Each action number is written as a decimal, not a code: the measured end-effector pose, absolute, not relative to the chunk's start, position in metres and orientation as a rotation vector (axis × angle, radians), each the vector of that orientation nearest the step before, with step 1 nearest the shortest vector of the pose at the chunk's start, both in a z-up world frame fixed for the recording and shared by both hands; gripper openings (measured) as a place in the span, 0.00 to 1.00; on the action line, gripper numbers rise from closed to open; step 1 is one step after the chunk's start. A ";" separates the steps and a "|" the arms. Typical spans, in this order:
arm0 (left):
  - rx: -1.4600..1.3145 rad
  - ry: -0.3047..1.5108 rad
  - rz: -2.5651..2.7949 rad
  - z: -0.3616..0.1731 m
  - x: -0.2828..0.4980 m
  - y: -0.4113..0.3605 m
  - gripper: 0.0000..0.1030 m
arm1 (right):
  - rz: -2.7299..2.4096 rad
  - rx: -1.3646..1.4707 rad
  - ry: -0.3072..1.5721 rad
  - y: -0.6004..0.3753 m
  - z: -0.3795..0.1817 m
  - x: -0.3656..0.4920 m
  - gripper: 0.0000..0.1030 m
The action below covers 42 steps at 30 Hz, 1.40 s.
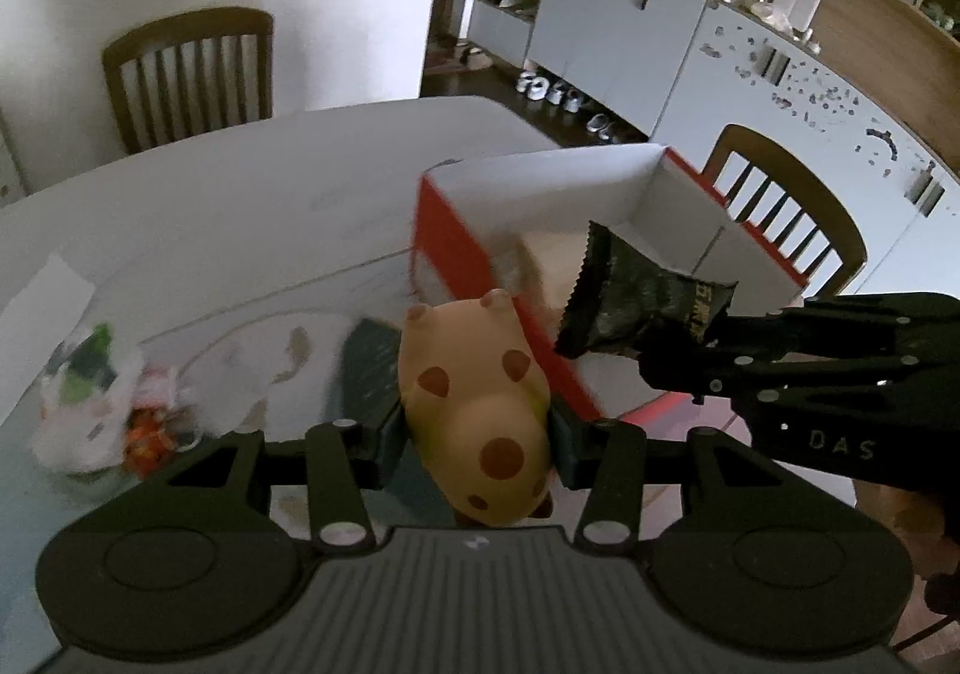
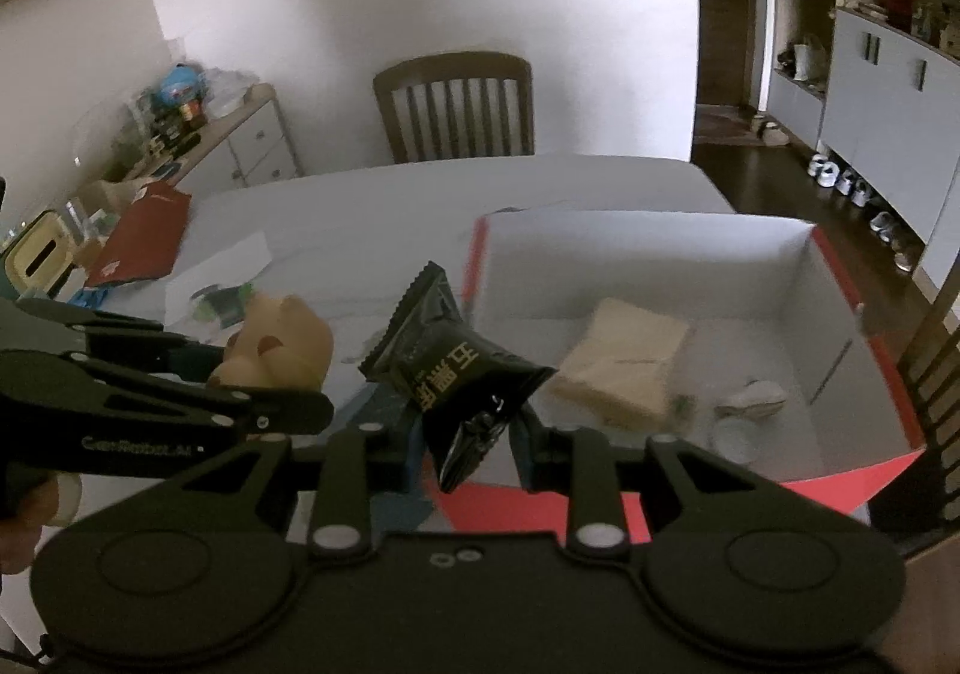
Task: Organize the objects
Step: 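Carry the plush toy and black snack packet over the red shoebox, then open both tools to release the plush toy and black packet into the box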
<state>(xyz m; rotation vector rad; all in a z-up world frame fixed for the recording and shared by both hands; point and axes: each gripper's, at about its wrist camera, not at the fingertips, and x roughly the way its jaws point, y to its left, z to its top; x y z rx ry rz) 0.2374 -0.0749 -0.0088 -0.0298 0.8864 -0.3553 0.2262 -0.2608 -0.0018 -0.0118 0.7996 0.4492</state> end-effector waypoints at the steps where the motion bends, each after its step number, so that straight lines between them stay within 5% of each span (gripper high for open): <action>1: -0.026 0.883 -0.359 -0.008 0.240 -0.081 0.46 | 0.444 -0.010 0.796 -0.266 -0.001 0.229 0.27; 25: 0.132 0.946 -0.468 -0.028 0.312 -0.221 0.46 | 0.239 0.024 0.857 -0.374 -0.030 0.291 0.27; 42: 0.202 1.041 -0.421 -0.066 0.355 -0.245 0.46 | 0.217 -0.042 0.978 -0.368 -0.083 0.338 0.27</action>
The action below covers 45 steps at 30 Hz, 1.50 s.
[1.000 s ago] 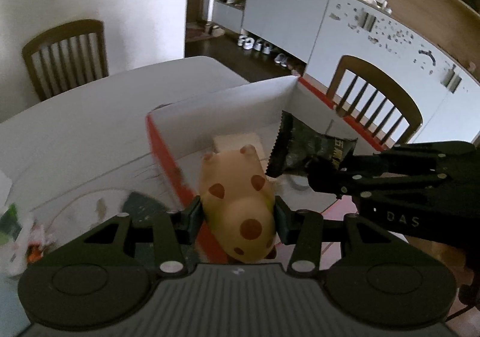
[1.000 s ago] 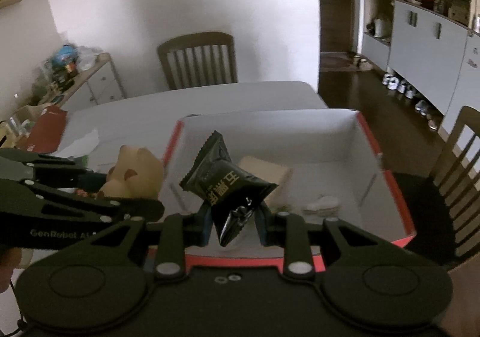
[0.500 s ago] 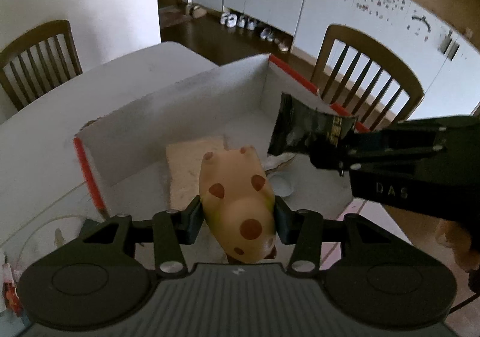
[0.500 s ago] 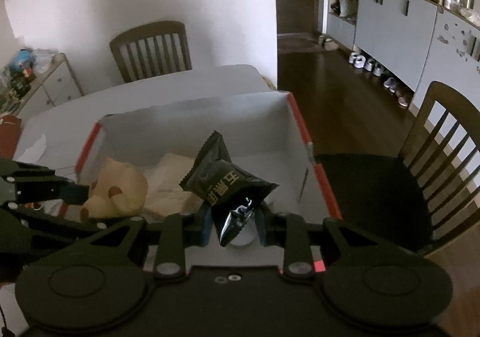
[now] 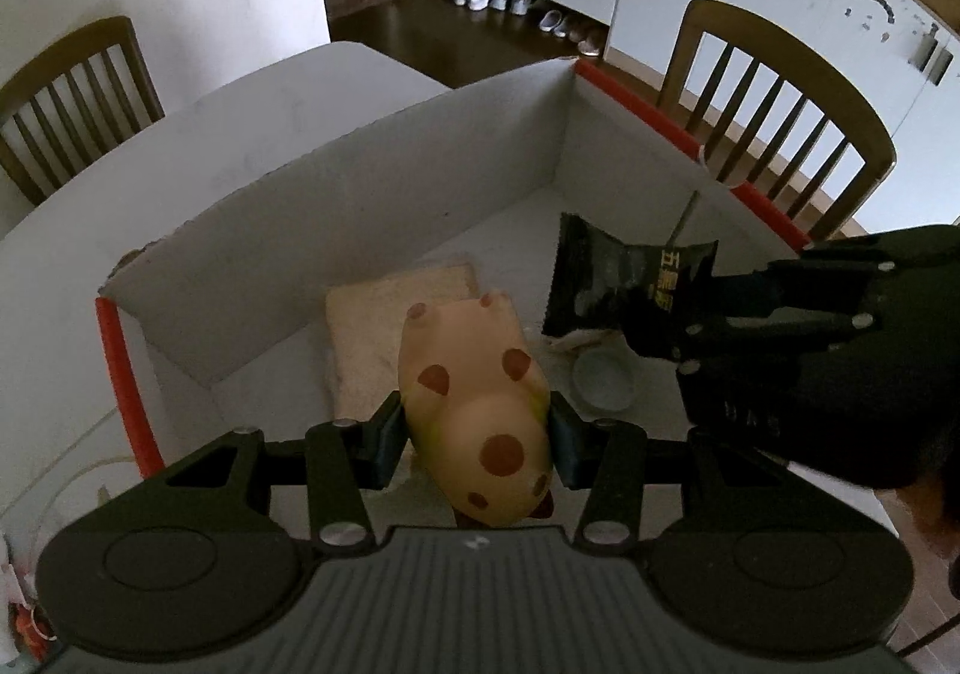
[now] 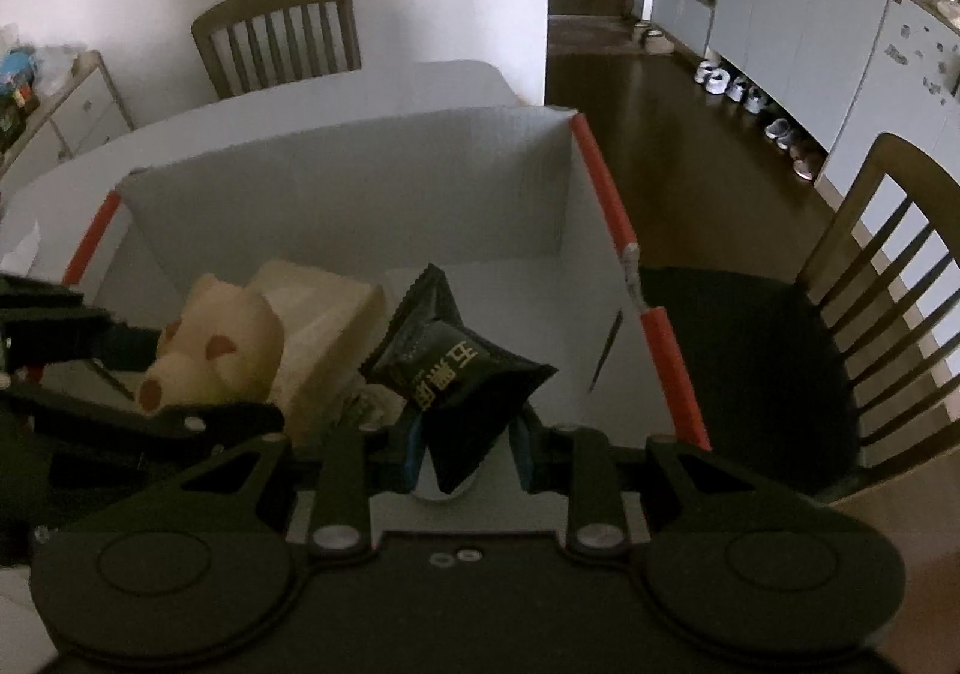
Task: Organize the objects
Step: 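Open both tools to release the plush toy and black packet into the box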
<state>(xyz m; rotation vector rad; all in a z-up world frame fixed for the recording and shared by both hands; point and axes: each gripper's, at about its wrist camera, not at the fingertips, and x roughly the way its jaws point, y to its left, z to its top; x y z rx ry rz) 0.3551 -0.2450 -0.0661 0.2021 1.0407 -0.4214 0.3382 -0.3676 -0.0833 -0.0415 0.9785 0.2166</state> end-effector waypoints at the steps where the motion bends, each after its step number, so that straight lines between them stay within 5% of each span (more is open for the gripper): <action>1: 0.200 1.043 -0.420 -0.067 0.357 -0.245 0.46 | 0.219 -0.047 0.984 -0.366 -0.086 0.339 0.27; 13: 0.179 1.079 -0.402 -0.080 0.375 -0.246 0.47 | 0.228 -0.065 1.015 -0.368 -0.096 0.337 0.29; 16: 0.178 1.079 -0.406 -0.082 0.378 -0.245 0.60 | 0.239 -0.069 1.020 -0.370 -0.095 0.336 0.30; 23: 0.158 1.055 -0.395 -0.083 0.376 -0.239 0.72 | 0.255 -0.067 1.015 -0.375 -0.092 0.331 0.33; 45: 0.013 0.930 -0.394 -0.042 0.337 -0.192 0.72 | 0.300 -0.061 0.894 -0.376 -0.039 0.292 0.55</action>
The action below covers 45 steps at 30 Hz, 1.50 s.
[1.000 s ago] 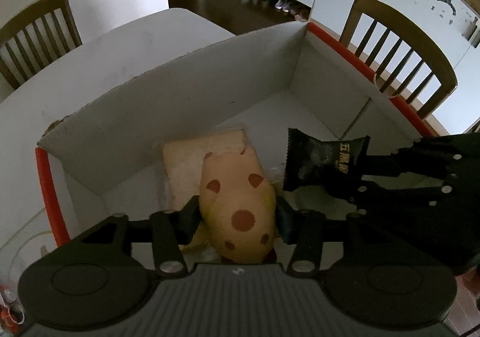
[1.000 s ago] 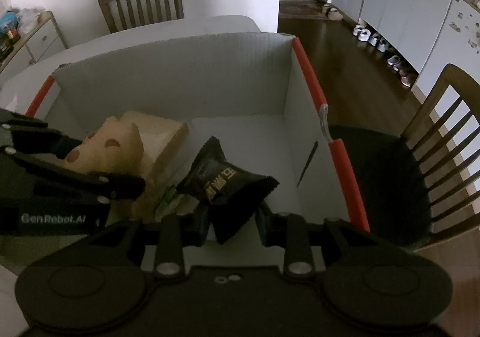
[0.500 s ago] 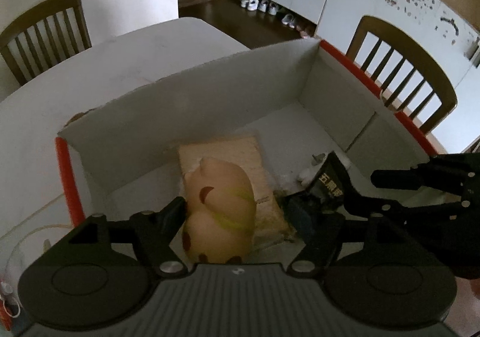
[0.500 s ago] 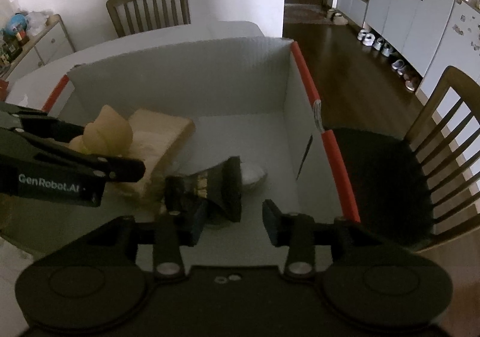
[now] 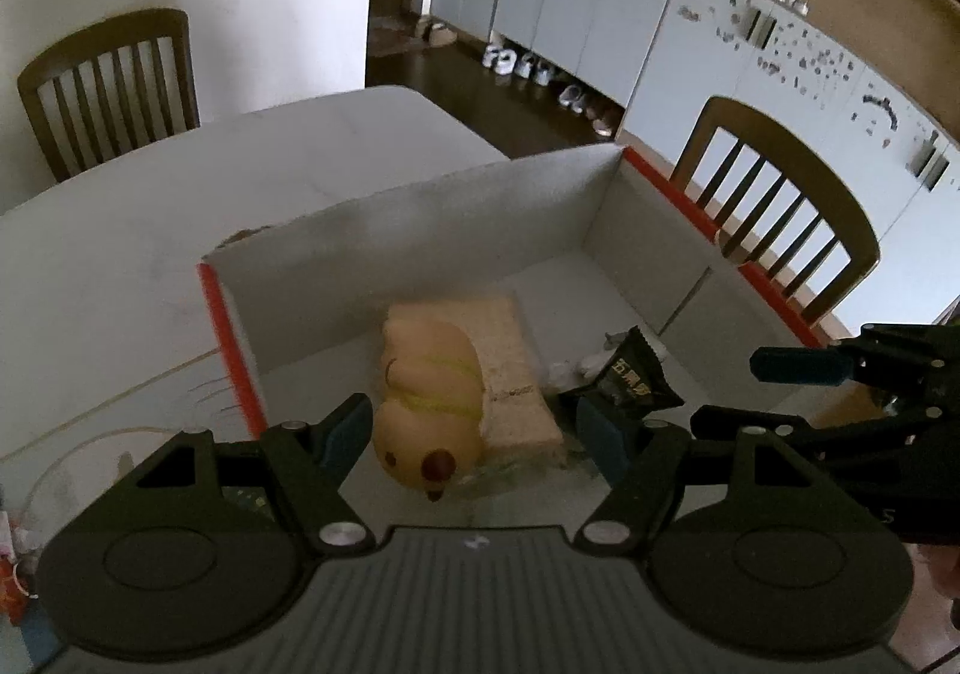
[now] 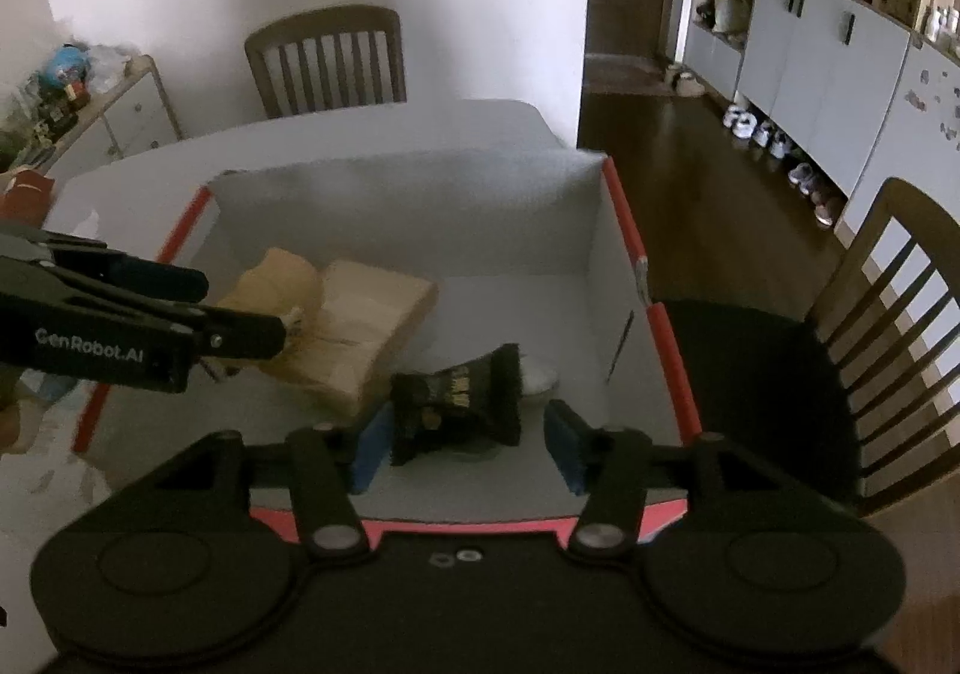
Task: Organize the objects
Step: 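Open both tools to release the plush toy and black packet into the box, then move both tools back from the box toward the white plastic bag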
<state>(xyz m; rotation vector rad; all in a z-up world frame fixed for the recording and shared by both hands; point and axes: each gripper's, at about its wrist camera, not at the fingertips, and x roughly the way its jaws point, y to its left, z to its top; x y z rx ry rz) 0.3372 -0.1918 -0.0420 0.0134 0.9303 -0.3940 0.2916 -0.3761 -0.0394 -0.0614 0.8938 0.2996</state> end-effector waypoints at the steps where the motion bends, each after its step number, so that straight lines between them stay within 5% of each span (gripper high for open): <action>1: 0.008 0.924 -0.392 -0.039 0.335 -0.189 0.72 | 0.304 -0.061 0.887 -0.375 -0.036 0.289 0.56; 21: -0.037 0.814 -0.400 0.003 0.273 -0.106 0.72 | 0.363 -0.049 0.827 -0.304 -0.001 0.236 0.62; 45: -0.094 0.844 -0.232 -0.025 0.218 0.080 0.85 | 0.435 -0.087 0.822 -0.149 0.003 0.198 0.90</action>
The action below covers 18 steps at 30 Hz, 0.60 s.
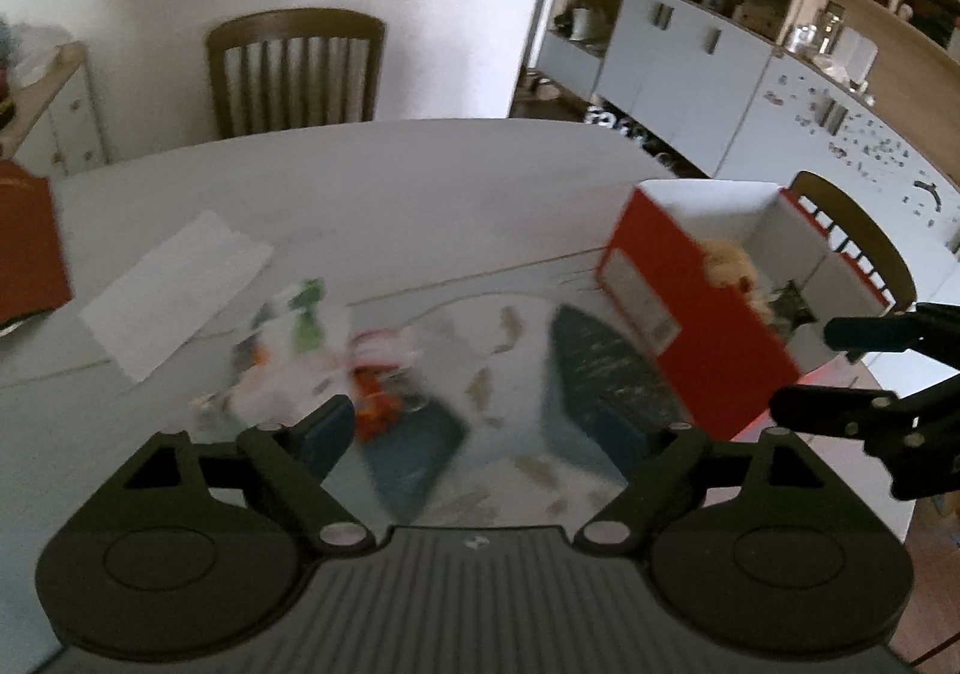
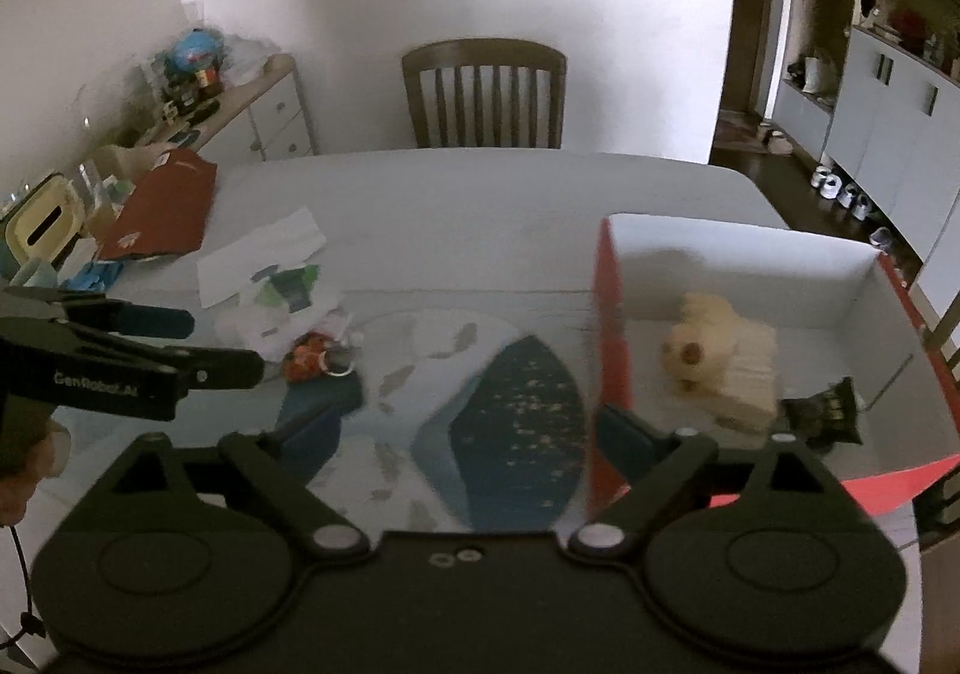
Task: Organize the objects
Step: 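Move both tools back from the box toward the white plastic bag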
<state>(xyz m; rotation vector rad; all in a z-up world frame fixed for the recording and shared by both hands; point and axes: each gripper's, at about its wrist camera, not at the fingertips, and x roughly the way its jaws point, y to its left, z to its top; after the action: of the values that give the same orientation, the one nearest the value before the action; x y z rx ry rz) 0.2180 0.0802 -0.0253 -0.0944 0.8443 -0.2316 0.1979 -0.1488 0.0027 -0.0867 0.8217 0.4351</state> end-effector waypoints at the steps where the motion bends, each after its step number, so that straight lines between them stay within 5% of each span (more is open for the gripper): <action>1: -0.102 0.848 -0.226 -0.027 0.216 0.089 0.85 | 0.436 -0.090 0.825 -0.142 0.001 0.197 0.90; 9: -0.120 0.855 -0.168 -0.043 0.207 0.141 0.90 | 0.448 -0.118 0.849 -0.100 -0.010 0.200 0.90; 11: -0.127 0.854 -0.150 -0.047 0.207 0.150 1.00 | 0.464 -0.130 0.852 -0.089 -0.014 0.203 0.90; 18: -0.149 0.861 -0.111 -0.060 0.223 0.177 1.00 | 0.502 -0.184 0.877 -0.054 -0.029 0.217 0.90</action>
<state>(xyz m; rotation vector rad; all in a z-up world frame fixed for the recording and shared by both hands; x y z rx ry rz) 0.2227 0.1767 -0.0598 -0.1492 0.8606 -0.1108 0.2175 -0.0544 -0.0293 -0.1844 0.8769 0.5017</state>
